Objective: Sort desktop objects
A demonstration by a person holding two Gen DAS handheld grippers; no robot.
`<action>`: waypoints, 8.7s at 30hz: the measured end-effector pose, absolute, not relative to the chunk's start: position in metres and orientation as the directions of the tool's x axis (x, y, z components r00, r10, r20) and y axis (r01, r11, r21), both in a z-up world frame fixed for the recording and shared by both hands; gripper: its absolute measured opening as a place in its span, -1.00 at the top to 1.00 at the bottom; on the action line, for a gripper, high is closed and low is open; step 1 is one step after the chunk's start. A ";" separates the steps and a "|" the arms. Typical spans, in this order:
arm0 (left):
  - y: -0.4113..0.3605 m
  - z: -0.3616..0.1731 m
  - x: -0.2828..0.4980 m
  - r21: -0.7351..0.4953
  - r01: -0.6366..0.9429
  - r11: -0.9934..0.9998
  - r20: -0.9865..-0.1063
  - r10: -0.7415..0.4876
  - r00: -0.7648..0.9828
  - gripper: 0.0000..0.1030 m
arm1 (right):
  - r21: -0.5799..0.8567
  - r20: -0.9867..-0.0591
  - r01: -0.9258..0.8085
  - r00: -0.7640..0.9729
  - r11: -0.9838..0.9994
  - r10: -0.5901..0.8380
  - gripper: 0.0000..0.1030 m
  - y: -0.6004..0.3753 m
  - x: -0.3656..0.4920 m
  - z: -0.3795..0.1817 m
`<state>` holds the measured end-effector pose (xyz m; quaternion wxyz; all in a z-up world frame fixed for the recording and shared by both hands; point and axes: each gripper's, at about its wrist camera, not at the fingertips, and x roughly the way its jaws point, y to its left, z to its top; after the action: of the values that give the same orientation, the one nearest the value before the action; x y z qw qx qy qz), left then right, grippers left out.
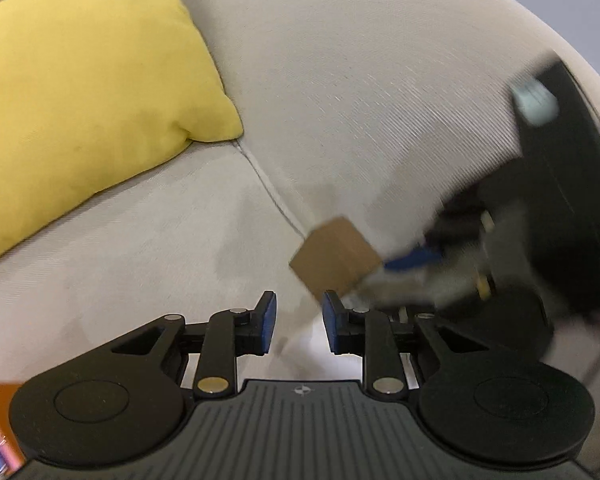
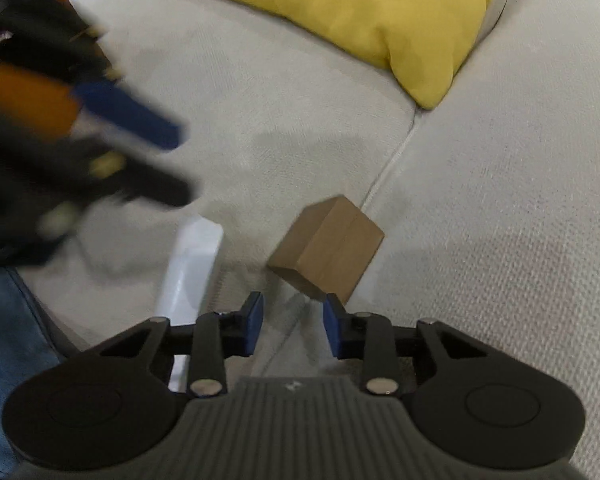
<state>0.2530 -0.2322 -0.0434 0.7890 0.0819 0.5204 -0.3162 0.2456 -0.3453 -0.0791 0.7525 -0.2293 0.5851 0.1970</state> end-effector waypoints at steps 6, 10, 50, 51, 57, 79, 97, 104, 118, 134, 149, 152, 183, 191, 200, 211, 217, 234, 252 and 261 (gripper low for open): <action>-0.261 -0.071 0.281 -0.263 0.564 0.783 -0.877 -0.438 0.198 0.45 | -0.050 -0.974 -0.510 0.216 0.859 0.071 0.79 -0.358 0.259 -0.080; -0.269 -0.082 0.290 -0.308 0.545 0.780 -0.872 -0.460 0.165 0.45 | -0.046 -0.978 -0.535 0.195 0.844 0.070 0.80 -0.352 0.263 -0.089; -0.230 -0.083 0.314 -0.233 0.466 0.854 -0.911 -0.359 0.202 0.49 | -0.117 -0.920 -0.533 0.375 0.838 0.110 -0.16 -0.348 0.241 -0.040; -0.230 -0.084 0.315 -0.230 0.465 0.855 -0.911 -0.358 0.207 0.49 | -0.128 -0.925 -0.560 0.366 0.819 0.105 -0.16 -0.344 0.240 -0.042; -0.216 -0.078 0.313 -0.225 0.454 0.862 -0.911 -0.351 0.215 0.49 | -0.253 -0.936 -0.653 0.351 0.714 -0.010 -0.23 -0.327 0.241 -0.068; -0.168 -0.040 0.272 -0.197 0.429 0.881 -0.907 -0.330 0.261 0.49 | -0.115 -0.945 -0.538 0.317 0.835 0.075 -0.36 -0.332 0.265 -0.053; -0.133 -0.024 0.250 -0.176 0.378 0.909 -0.910 -0.296 0.289 0.48 | 0.174 -0.852 -0.556 0.329 0.813 0.408 -0.28 -0.297 0.249 -0.048; -0.135 -0.016 0.246 -0.191 0.378 0.906 -0.898 -0.317 0.305 0.03 | 0.102 -0.883 -0.567 0.326 0.818 0.337 -0.38 -0.295 0.256 -0.045; -0.193 -0.045 0.238 -0.060 0.588 0.807 -0.920 -0.273 0.280 -0.27 | 0.055 -0.977 -0.501 0.151 0.864 0.150 -0.28 -0.316 0.219 -0.067; -0.212 -0.074 0.242 0.003 0.607 0.795 -0.935 -0.213 0.283 -0.01 | 0.099 -0.981 -0.460 0.105 0.882 0.164 0.35 -0.322 0.224 -0.091; -0.172 -0.002 0.205 -0.049 0.533 0.845 -0.882 -0.287 0.374 0.00 | 0.064 -0.952 -0.425 0.244 0.903 0.182 0.42 -0.322 0.221 -0.068; -0.152 0.023 0.187 -0.053 0.519 0.853 -0.859 -0.304 0.412 0.00 | 0.056 -0.938 -0.431 0.287 0.901 0.196 0.42 -0.319 0.219 -0.054; 0.101 0.070 0.060 -0.082 0.211 0.974 -0.838 -0.182 0.514 0.00 | -0.005 -0.807 -0.824 0.338 0.567 0.484 0.42 -0.083 0.139 0.081; 0.099 0.038 0.069 -0.038 0.371 0.928 -0.894 -0.197 0.403 0.00 | 0.032 -0.867 -0.864 0.226 0.503 0.444 0.42 -0.048 0.155 0.038; 0.091 0.008 0.069 0.031 0.603 0.797 -0.947 -0.169 0.273 0.00 | 0.050 -0.929 -0.918 0.101 0.394 0.355 0.42 -0.029 0.166 -0.005; 0.092 -0.017 0.078 -0.003 0.720 0.694 -0.969 -0.179 0.168 0.00 | 0.161 -0.981 -0.977 -0.143 0.139 0.134 0.41 0.008 0.173 -0.057; 0.098 -0.027 0.078 -0.037 0.727 0.686 -0.972 -0.194 0.134 0.00 | 0.198 -0.980 -0.979 -0.197 0.047 0.024 0.41 0.028 0.177 -0.084; 0.107 -0.030 0.077 -0.057 0.711 0.701 -0.965 -0.222 0.140 0.00 | 0.244 -0.967 -0.965 -0.236 -0.091 -0.095 0.35 0.037 0.163 -0.103; 0.102 -0.029 0.083 -0.038 0.643 0.765 -0.971 -0.181 0.158 0.00 | 0.124 -0.990 -0.991 -0.120 -0.057 -0.069 0.34 0.017 0.160 -0.087; 0.111 -0.043 0.096 -0.064 0.305 0.950 -0.975 -0.125 0.186 0.00 | 0.114 -0.992 -0.992 -0.111 -0.049 -0.058 0.43 0.003 0.151 -0.099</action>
<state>0.0960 0.1111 -0.0427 0.7666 0.0723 0.6225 -0.1402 0.1515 0.0035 -0.0987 0.4440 -0.4975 0.5278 0.5261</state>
